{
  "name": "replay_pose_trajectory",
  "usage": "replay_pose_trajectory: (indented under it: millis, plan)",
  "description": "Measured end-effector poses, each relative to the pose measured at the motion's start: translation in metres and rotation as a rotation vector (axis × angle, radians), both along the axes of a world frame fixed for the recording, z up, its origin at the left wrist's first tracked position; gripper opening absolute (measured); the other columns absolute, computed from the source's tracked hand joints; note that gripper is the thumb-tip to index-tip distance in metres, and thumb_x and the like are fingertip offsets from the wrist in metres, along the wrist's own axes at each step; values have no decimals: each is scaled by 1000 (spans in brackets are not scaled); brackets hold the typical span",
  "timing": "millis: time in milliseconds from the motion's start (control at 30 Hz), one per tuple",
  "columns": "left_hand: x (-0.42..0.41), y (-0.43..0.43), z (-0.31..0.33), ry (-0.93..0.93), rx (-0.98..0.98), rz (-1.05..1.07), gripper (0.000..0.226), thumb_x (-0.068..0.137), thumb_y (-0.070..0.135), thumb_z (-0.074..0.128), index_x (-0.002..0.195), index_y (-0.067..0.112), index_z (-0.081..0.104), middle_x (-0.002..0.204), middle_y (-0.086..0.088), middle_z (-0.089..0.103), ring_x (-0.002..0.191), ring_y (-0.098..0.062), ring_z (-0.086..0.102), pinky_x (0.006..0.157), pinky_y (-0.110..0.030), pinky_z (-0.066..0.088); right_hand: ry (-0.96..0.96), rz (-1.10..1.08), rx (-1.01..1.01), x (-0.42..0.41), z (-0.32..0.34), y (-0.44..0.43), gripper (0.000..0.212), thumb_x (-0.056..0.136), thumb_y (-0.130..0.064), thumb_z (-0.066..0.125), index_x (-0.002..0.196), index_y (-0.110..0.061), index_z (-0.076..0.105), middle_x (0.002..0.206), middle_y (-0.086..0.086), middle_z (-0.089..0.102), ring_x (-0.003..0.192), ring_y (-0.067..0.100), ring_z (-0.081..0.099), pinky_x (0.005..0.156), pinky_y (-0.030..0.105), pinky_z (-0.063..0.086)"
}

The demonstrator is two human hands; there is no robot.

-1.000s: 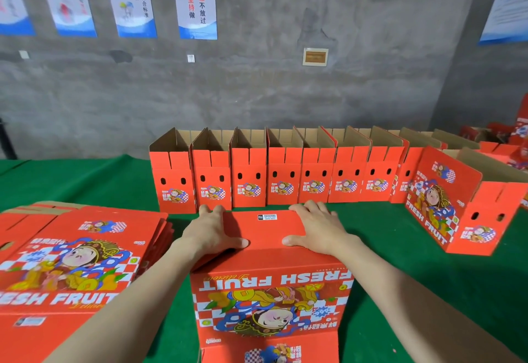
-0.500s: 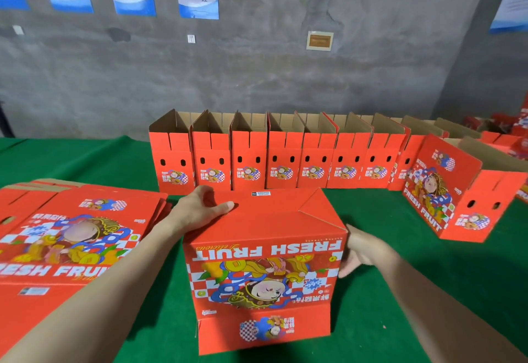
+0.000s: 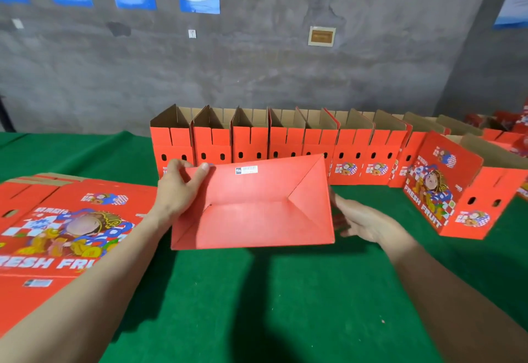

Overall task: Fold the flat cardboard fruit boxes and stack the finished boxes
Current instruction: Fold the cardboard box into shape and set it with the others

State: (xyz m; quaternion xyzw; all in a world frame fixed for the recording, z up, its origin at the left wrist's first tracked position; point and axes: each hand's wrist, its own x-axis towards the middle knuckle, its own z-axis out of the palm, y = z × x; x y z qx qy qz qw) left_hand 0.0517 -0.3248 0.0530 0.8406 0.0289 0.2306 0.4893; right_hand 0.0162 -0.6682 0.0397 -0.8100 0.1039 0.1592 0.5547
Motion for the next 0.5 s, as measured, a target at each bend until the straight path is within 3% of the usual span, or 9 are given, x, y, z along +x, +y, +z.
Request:
replay_pose_trajectory:
  millis: [100,200,367,433,500]
  plan:
    - [3,-3,-6,-46,-120,64,38,90,51,53,90,13,49,87,2,56,86,-20,52,76,-30,33,-55,15,132,-3,2,0,75,56,-79,59,105,-22,61,86,0,74,73,17,67,66,33,45]
    - [7,-2,-13,-67,-211,84,35,91,47,55,88,12,50,86,2,55,87,-18,52,77,-29,33,-139,-1,367,-6,3,1,68,59,-59,74,114,-21,57,74,-5,69,52,8,55,43,21,35]
    - [11,-5,-17,-10,-221,57,30,94,39,52,86,11,50,79,2,53,82,-20,49,72,-30,32,-260,-145,554,-6,10,1,79,57,-20,80,128,-21,46,72,-3,68,49,7,44,41,19,35]
    - [13,-2,-19,166,-33,21,32,93,39,55,84,9,55,88,-10,63,83,-27,54,69,-33,37,-305,-183,570,-10,14,8,82,56,-14,78,130,-20,42,74,-2,68,53,8,43,47,22,36]
    - [11,-3,-22,294,149,-62,35,88,39,63,98,6,64,108,-17,64,97,-32,59,82,-38,47,-343,-165,538,-15,16,18,80,59,-13,78,130,-18,40,90,6,63,62,10,48,56,24,37]
